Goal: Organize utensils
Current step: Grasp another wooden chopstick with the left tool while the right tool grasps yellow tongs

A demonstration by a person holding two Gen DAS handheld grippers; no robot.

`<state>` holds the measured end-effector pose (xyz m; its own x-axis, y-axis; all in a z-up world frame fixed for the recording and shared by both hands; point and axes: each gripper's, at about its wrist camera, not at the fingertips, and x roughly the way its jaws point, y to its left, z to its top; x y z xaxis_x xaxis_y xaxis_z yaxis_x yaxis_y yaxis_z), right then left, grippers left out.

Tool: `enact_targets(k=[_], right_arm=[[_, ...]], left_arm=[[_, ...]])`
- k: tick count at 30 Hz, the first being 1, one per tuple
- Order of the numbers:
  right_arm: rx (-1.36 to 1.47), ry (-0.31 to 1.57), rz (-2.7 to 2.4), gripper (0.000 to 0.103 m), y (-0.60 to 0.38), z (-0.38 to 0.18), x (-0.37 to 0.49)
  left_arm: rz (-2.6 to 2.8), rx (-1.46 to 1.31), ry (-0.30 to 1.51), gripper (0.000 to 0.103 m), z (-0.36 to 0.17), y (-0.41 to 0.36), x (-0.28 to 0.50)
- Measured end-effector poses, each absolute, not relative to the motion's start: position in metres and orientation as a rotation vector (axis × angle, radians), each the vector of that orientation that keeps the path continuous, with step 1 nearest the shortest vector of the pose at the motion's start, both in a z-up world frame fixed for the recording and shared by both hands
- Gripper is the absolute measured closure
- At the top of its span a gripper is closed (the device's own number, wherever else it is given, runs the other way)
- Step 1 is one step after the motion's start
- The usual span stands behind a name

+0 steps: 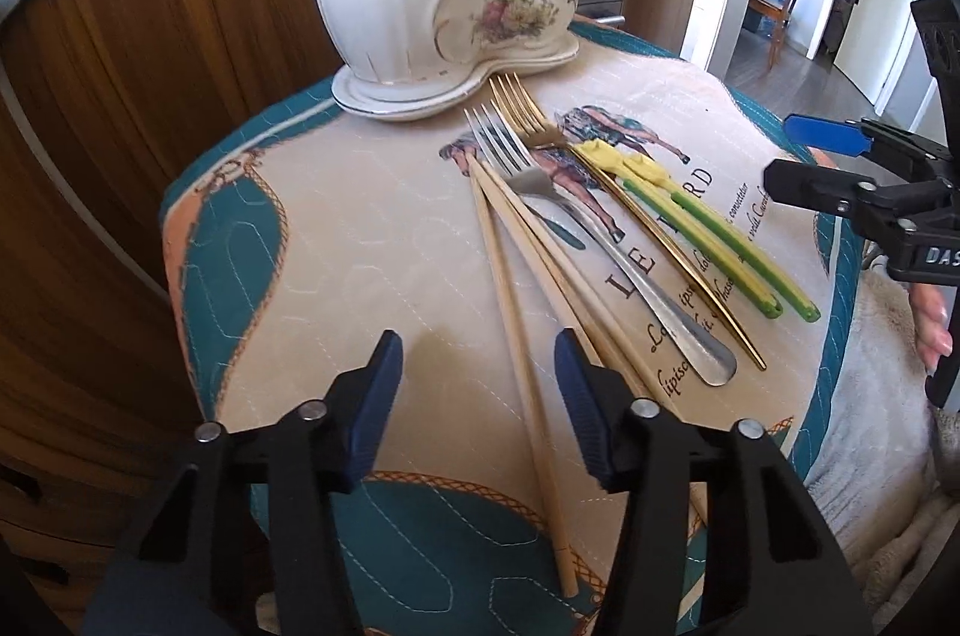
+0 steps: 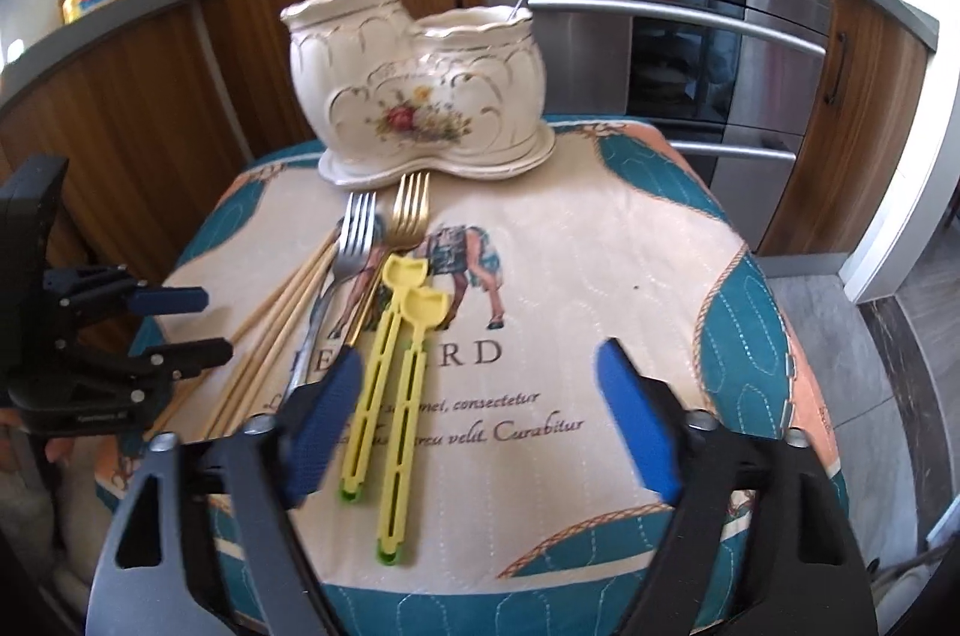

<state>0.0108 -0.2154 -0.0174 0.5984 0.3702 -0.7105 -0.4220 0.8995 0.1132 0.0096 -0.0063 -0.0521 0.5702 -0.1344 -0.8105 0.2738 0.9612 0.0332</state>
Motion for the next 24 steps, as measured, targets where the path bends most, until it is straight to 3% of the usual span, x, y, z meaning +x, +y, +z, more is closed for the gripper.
enact_targets(k=[2, 6, 8, 11, 24], right_arm=[[-0.088, 0.821, 0.481, 0.039, -0.209, -0.018, 0.010], [-0.110, 0.863, 0.532, 0.054, -0.197, -0.024, 0.009], [-0.131, 0.878, 0.529, 0.067, -0.193, -0.028, 0.009], [-0.146, 0.895, 0.529, 0.075, -0.192, -0.032, 0.010], [-0.190, 0.967, 0.548, 0.079, -0.178, -0.042, 0.026]], left_arm=[[-0.254, 0.160, 0.942, 0.065, -0.053, -0.009, 0.010], [-0.263, 0.167, 0.953, 0.074, -0.056, -0.012, 0.011], [-0.257, 0.177, 0.949, 0.082, -0.057, -0.012, 0.012], [-0.250, 0.174, 0.957, 0.091, -0.056, -0.008, 0.013], [-0.237, 0.162, 0.983, 0.091, -0.055, -0.005, 0.036]])
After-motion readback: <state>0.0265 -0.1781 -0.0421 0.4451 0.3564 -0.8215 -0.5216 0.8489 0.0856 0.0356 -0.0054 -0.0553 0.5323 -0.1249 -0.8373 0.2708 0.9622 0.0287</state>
